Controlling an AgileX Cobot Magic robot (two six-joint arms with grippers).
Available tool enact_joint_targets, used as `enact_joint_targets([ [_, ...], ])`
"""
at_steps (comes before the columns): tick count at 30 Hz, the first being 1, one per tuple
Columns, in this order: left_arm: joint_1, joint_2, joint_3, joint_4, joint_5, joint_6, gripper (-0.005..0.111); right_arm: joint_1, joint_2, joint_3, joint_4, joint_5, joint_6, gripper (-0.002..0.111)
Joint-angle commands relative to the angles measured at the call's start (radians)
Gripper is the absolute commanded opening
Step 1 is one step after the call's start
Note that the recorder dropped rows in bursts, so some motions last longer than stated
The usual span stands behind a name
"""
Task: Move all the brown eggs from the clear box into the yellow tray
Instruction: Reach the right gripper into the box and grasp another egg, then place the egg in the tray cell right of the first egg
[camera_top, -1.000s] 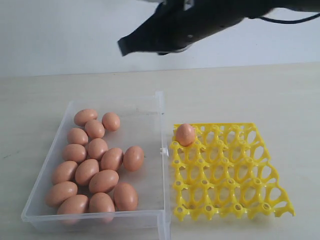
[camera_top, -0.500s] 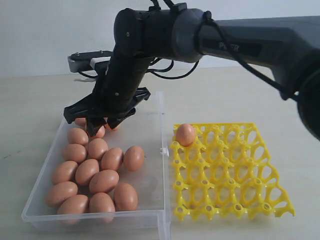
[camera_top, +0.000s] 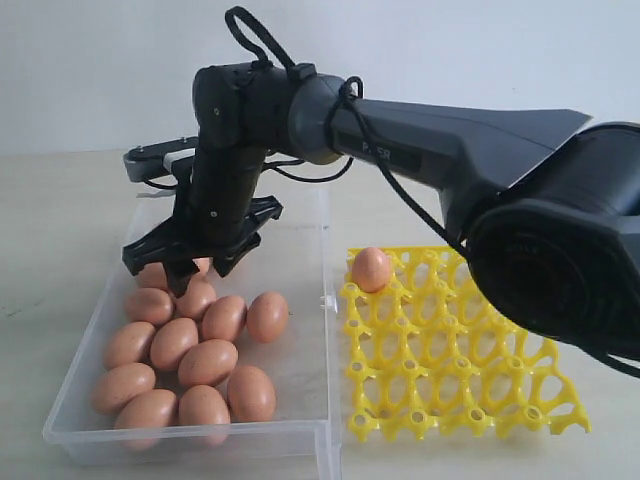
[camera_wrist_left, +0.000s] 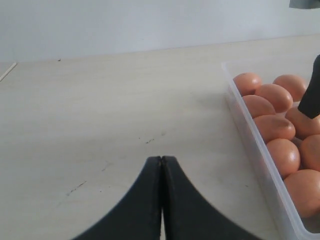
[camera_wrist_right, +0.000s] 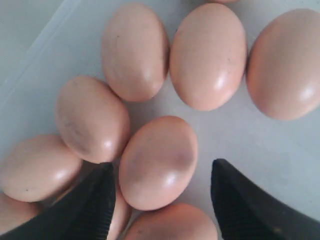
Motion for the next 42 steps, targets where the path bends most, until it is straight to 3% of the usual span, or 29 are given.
enact_joint_targets([
  [1,0.001,0.004,-0.005,0.003,-0.005,0.004,0.0,0.0,0.025,-0.022,-0.021,-0.012,0.0,0.058],
  [4,0.001,0.004,-0.005,0.003,-0.005,0.004,0.0,0.005,0.045,-0.023,-0.004,-0.036,0.0,0.067],
  [8,0.001,0.004,-0.005,0.003,-0.005,0.004,0.0,0.007,0.075,-0.023,0.042,-0.081,0.0,0.063],
  [10,0.001,0.004,-0.005,0.003,-0.005,0.004,0.0,0.009,0.077,-0.023,0.027,-0.081,0.0,0.05],
  [14,0.001,0.004,-0.005,0.003,-0.005,0.004,0.0,0.009,0.077,-0.023,0.0,-0.069,0.0,0.001],
  [25,0.001,0.004,-0.005,0.003,-0.005,0.004,0.0,-0.003,-0.114,0.033,-0.076,-0.18,-0.015,0.0],
  [29,0.001,0.004,-0.005,0.003,-0.005,0.004,0.0,-0.017,-0.278,0.219,-0.091,-0.377,0.011,0.0],
  [36,0.001,0.004,-0.005,0.003,-0.005,0.004,0.0,-0.085,-0.617,0.77,-0.219,-0.887,0.157,0.0],
  [42,0.001,0.004,-0.005,0.003,-0.005,0.004,0.0,-0.183,-0.814,1.143,-0.214,-1.154,0.161,0.0],
])
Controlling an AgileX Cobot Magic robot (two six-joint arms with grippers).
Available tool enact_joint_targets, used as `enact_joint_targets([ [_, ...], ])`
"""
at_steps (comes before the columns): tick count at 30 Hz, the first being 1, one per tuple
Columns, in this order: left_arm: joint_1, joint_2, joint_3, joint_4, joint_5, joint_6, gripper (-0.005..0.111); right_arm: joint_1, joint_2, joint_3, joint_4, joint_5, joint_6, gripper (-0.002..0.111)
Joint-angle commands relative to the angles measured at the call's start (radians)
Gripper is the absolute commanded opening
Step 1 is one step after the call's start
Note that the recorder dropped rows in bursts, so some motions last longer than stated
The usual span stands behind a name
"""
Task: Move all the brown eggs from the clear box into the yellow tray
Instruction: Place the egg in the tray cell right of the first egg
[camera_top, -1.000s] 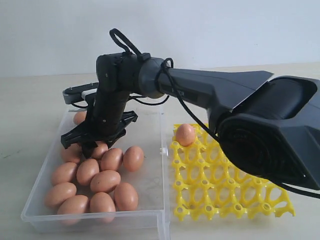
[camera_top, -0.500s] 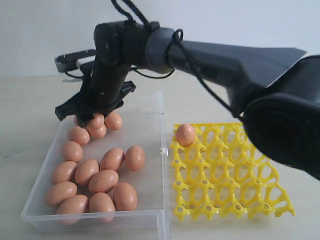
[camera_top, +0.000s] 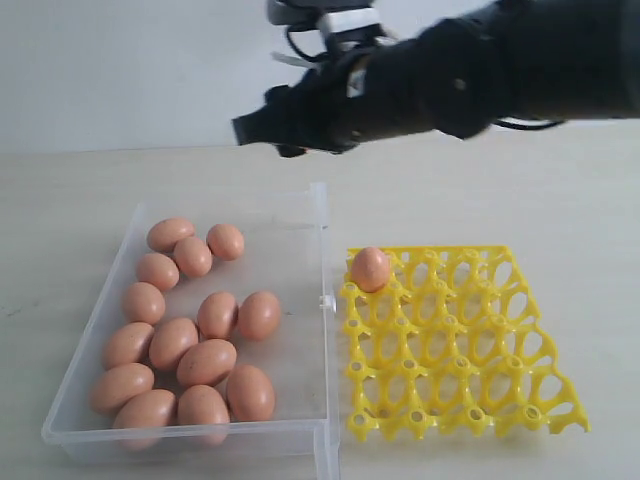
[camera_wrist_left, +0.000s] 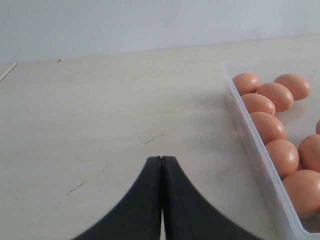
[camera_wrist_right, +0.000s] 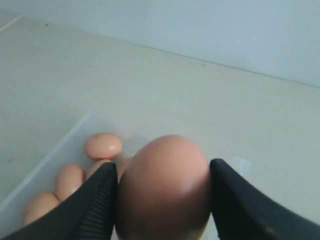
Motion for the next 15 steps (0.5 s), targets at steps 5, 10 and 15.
enact_joint_targets([
  [5,0.001,0.004,-0.005,0.003,-0.005,0.002,0.0,-0.121,-0.164,0.441,0.057,-0.477,0.008,0.0],
  [10,0.001,0.004,-0.005,0.003,-0.005,0.002,0.0,-0.162,-0.148,0.568,0.075,-0.654,0.008,0.0],
  [15,0.001,0.004,-0.005,0.003,-0.005,0.004,0.0,-0.199,-0.104,0.601,0.077,-0.709,0.045,0.0],
])
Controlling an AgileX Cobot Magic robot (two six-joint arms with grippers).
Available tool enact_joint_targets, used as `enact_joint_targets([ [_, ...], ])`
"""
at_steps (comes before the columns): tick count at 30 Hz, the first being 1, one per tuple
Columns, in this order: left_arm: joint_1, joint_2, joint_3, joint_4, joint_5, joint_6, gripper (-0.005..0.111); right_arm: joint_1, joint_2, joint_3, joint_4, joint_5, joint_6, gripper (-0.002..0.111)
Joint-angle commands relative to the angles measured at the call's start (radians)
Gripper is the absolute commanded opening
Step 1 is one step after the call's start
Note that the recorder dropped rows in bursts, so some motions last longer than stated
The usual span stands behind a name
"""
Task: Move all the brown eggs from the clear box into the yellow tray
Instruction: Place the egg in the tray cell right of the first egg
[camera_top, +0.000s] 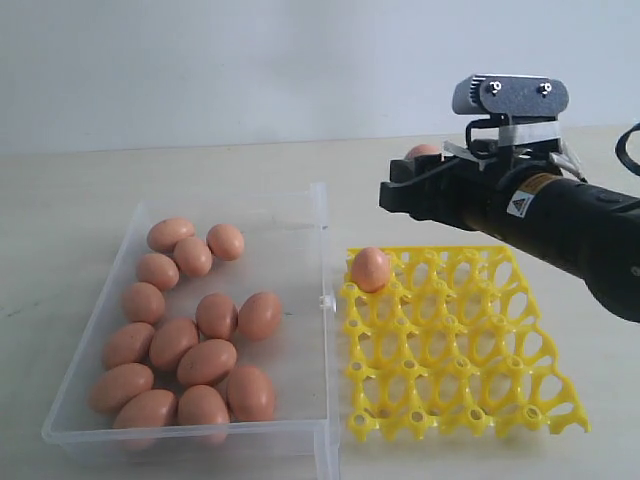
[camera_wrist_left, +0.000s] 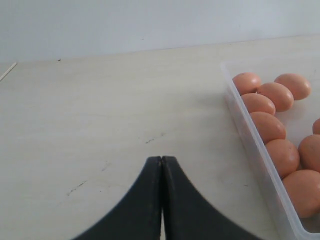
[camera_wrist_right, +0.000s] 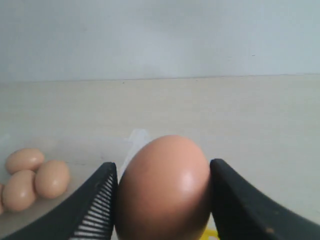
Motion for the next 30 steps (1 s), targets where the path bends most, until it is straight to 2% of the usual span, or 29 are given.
enact_joint_targets([
  [1,0.001,0.004,-0.005,0.003,-0.005,0.004,0.0,-0.026,0.046,0.015,0.0,-0.07,0.04,0.0],
  [11,0.001,0.004,-0.005,0.003,-0.005,0.004,0.0,-0.029,0.183,0.013,-0.004,-0.084,0.063,0.0],
  [30,0.001,0.004,-0.005,0.003,-0.005,0.004,0.0,-0.029,0.26,0.002,-0.008,-0.042,0.106,0.0],
])
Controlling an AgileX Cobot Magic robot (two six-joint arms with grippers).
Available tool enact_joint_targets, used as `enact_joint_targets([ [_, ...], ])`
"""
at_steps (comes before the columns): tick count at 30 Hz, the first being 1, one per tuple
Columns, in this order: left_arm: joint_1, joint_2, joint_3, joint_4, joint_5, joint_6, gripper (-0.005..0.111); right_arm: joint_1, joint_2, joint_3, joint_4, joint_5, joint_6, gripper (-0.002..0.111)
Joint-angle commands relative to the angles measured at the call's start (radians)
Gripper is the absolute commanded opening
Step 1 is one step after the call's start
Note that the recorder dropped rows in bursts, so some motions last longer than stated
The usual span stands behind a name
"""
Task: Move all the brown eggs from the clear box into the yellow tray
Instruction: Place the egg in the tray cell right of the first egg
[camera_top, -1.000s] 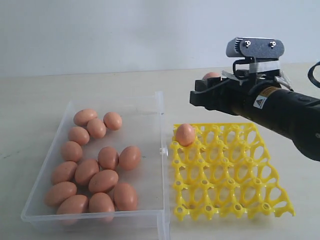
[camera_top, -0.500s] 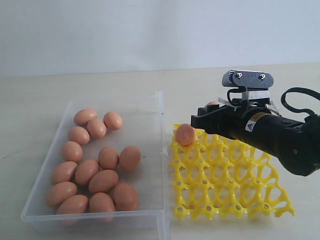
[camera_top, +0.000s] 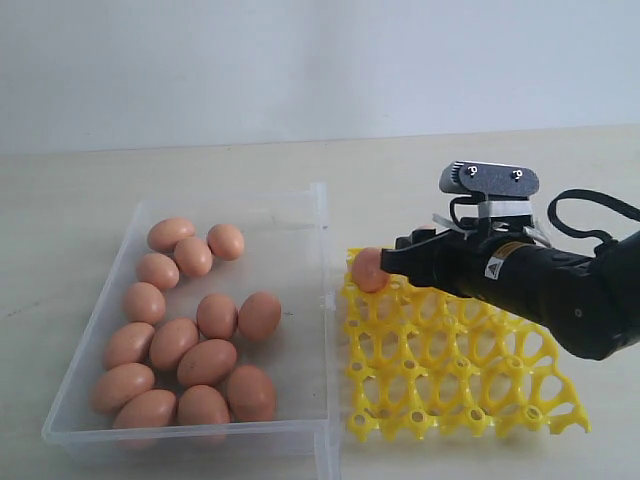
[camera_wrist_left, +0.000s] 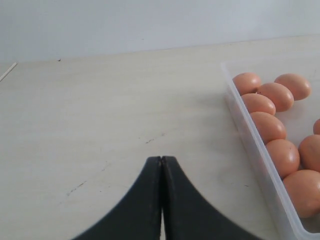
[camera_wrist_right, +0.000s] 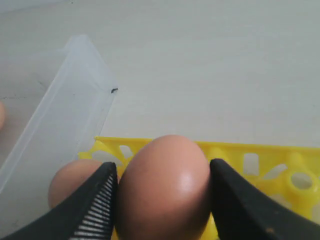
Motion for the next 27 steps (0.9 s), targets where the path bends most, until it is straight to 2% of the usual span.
enact_joint_targets([
  [1,0.001,0.004,-0.005,0.003,-0.005,0.004,0.0,-0.007,0.019,-0.008,-0.011,-0.009,0.008,0.0],
  [8,0.001,0.004,-0.005,0.003,-0.005,0.004,0.0,-0.007,0.033,-0.028,-0.007,-0.014,0.008,0.0],
  [18,0.001,0.004,-0.005,0.003,-0.005,0.004,0.0,-0.007,0.065,-0.096,-0.036,0.081,0.013,0.002],
  [23,0.029,0.004,-0.005,0.003,-0.005,0.003,0.0,-0.007,0.065,-0.099,-0.034,0.104,0.013,0.02],
  [27,0.063,0.004,-0.005,0.003,-0.005,0.003,0.0,-0.007,0.063,-0.099,-0.034,0.12,0.013,0.042],
])
